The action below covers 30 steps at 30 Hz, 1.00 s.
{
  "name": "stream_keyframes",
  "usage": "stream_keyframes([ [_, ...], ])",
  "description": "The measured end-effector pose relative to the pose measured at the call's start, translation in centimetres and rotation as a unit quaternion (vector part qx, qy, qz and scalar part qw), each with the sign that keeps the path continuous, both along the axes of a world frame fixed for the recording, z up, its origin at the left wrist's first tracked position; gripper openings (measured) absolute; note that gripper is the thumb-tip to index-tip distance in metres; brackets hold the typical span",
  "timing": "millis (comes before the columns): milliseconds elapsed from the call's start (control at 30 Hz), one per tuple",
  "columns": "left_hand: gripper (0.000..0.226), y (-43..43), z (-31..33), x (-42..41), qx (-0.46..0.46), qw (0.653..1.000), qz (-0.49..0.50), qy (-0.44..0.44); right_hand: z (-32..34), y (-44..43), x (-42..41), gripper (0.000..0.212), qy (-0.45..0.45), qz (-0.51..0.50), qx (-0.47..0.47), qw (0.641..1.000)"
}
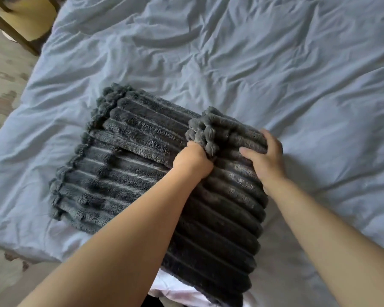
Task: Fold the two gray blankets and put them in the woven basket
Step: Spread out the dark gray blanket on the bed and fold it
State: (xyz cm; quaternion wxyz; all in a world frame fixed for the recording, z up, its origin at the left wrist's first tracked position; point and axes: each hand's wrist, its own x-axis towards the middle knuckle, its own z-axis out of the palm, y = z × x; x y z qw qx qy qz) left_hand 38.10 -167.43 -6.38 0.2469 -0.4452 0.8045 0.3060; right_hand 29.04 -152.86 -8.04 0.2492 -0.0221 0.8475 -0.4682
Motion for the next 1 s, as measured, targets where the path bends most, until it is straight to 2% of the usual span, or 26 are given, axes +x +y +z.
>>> stream_keyframes([
  [33, 0.058, -0.1, -0.4, -0.1, 0.007, 1.000, -0.013, 0.016, 0.0, 1.6, 0.4, 0.074, -0.043, -0.070, -0.067, 0.994],
  [100, 0.046, -0.5, -0.7, 0.0, 0.042, 0.997, -0.024, 0.059, -0.2, 4.7, 1.9, 0.067, -0.167, -0.151, -0.115, 0.967],
  [200, 0.035, -1.6, -0.7, 1.4, 0.181, 0.975, 0.036, 0.125, -0.3, 7.2, 5.6, 0.057, -0.420, -0.152, -0.140, 0.884],
  [267, 0.040, -2.1, -0.2, 2.6, 0.205, 0.966, 0.079, 0.134, -0.1, 7.2, 7.3, 0.054, -0.465, -0.137, -0.123, 0.866],
  [300, 0.048, -2.1, 0.2, 2.8, 0.159, 0.976, 0.080, 0.124, 0.1, 6.9, 7.7, 0.054, -0.463, -0.133, -0.114, 0.869],
  [367, 0.069, -1.8, 1.8, 3.0, -0.035, 0.993, 0.049, 0.105, 0.8, 5.7, 7.9, 0.059, -0.446, -0.130, -0.101, 0.880],
  [433, 0.070, -1.2, 4.1, 3.3, -0.228, 0.959, -0.031, 0.164, 2.3, 4.2, 7.9, 0.056, -0.433, -0.123, -0.090, 0.888],
  [467, 0.066, -1.0, 5.1, 3.5, -0.266, 0.939, -0.073, 0.206, 3.1, 3.5, 8.0, 0.053, -0.427, -0.123, -0.080, 0.892],
  [500, 0.062, -0.8, 5.9, 4.0, -0.259, 0.933, -0.107, 0.224, 3.9, 2.8, 8.2, 0.052, -0.420, -0.124, -0.073, 0.896],
  [533, 0.055, -0.9, 6.0, 4.6, -0.221, 0.943, -0.130, 0.211, 4.7, 2.1, 8.5, 0.052, -0.413, -0.126, -0.072, 0.899],
  [633, 0.056, -2.6, 4.0, 8.0, 0.008, 0.989, -0.109, 0.096, 7.8, -0.4, 10.0, 0.054, -0.396, -0.134, -0.072, 0.906],
  [700, 0.057, -4.6, 1.9, 10.4, 0.164, 0.973, -0.052, 0.151, 10.0, -2.4, 11.4, 0.047, -0.380, -0.136, -0.071, 0.912],
  [800, 0.054, -7.5, -0.3, 13.1, 0.307, 0.912, 0.031, 0.270, 13.1, -6.0, 13.4, 0.031, -0.345, -0.131, -0.086, 0.926],
  [833, 0.054, -8.7, -0.6, 13.8, 0.328, 0.903, 0.048, 0.272, 14.1, -7.4, 14.1, 0.030, -0.327, -0.128, -0.085, 0.933],
  [900, 0.050, -11.4, -1.0, 14.9, 0.302, 0.919, 0.033, 0.252, 15.7, -11.1, 15.5, 0.030, -0.304, -0.116, -0.092, 0.941],
  [967, 0.025, -14.2, -0.9, 15.9, 0.238, 0.945, 0.002, 0.223, 16.6, -15.6, 16.8, 0.036, -0.292, -0.095, -0.101, 0.946],
  [1000, 0.014, -15.7, -0.6, 16.4, 0.212, 0.955, 0.007, 0.205, 16.6, -18.0, 17.4, 0.047, -0.287, -0.078, -0.094, 0.950],
])
